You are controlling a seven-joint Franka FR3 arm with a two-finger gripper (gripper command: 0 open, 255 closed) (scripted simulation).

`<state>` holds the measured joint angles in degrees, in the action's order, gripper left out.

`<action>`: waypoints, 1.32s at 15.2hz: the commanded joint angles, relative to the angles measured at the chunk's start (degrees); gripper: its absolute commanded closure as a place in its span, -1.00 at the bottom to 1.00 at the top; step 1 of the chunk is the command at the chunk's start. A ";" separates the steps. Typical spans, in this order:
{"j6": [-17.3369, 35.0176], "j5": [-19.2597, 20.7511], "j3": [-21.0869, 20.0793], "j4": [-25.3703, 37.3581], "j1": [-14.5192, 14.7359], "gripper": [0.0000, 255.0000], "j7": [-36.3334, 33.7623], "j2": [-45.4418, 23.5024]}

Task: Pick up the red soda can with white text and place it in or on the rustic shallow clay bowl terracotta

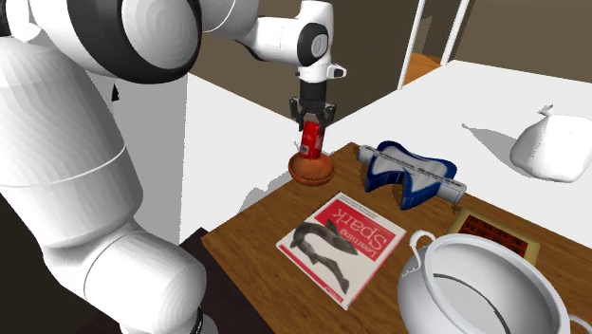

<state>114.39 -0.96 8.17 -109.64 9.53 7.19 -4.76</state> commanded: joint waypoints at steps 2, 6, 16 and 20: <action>2.25 -0.13 0.00 -1.45 -0.03 1.00 0.10 -0.73; 5.14 -0.33 -0.01 -3.33 -0.06 1.00 0.24 -1.76; 7.10 -0.48 -0.03 -4.49 -0.08 1.00 0.36 -2.56; 7.11 -0.48 -0.03 -4.50 -0.08 -1.00 0.36 -2.56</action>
<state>121.50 -1.44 8.14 -114.15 9.45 7.56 -7.32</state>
